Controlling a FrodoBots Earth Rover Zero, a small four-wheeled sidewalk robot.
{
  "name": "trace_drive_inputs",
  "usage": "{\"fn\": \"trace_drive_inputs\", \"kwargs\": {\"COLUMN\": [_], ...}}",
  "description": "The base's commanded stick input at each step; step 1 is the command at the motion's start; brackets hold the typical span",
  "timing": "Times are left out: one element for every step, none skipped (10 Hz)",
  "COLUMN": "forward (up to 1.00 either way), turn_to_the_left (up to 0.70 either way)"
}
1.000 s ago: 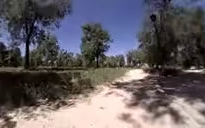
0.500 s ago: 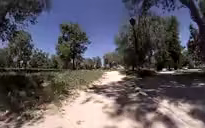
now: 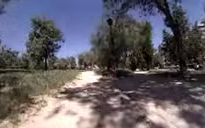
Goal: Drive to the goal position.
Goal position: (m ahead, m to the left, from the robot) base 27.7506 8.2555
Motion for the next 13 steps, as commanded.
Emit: {"fn": "trace_drive_inputs", "kwargs": {"forward": [0.85, 0.85, 0.85, 0.85, 0.85, 0.85, 0.85, 0.85, 0.85, 0.85, 0.85, 0.85, 0.85], "turn_to_the_left": [0.26, 0.34, 0.34, 0.34, 0.3, 0.07, 0.0, 0.07, 0.34, 0.34, 0.34, 0.34, 0.34]}}
